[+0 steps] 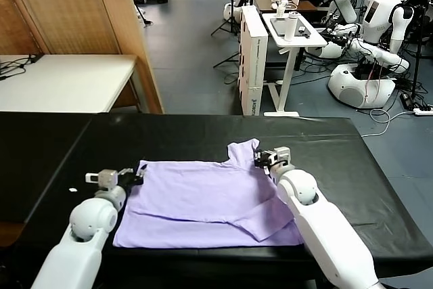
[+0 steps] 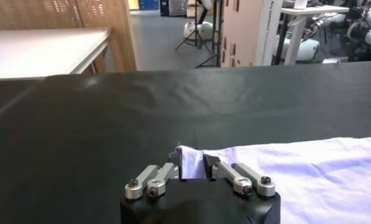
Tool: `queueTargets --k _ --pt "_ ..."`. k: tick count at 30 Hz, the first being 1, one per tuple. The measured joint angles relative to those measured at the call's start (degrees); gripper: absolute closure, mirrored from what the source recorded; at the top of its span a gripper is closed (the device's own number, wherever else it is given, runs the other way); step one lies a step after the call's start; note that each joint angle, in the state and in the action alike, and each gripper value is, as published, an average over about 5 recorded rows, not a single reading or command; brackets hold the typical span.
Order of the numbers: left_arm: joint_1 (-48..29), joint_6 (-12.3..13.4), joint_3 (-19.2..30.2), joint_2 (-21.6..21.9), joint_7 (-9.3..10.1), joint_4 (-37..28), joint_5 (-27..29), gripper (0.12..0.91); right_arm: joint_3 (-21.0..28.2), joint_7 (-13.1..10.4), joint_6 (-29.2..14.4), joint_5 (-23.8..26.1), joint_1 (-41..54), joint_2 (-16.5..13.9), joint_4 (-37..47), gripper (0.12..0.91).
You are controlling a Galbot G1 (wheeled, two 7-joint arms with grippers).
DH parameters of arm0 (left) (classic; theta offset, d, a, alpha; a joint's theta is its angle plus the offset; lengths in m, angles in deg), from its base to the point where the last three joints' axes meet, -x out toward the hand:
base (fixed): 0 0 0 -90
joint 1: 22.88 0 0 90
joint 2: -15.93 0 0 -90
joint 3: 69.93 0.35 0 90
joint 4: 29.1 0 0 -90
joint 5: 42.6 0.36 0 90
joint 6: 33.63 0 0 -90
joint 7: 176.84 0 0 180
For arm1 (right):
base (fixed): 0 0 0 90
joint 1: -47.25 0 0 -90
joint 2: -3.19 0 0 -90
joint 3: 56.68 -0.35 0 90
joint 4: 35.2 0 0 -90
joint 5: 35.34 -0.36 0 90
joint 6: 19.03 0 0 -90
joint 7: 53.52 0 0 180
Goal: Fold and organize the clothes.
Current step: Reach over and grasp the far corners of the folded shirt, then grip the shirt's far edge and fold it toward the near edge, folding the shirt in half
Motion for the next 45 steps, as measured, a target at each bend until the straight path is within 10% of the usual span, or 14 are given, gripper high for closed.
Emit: queueTargets --k 28,45 --pt "12.70 1.25 -5.89 -0.23 -1.31 12.29 4.21 0.884 -9.32 -1.41 2.00 -5.30 -18.28 -5.22 -24.76 0.883" --pt "22.54 -3.92 -8.21 -1.64 -1.37 22.06 7.21 0.884 -14.80 -2.96 3.46 -5.66 -30.08 -8.12 -35.64 0.883"
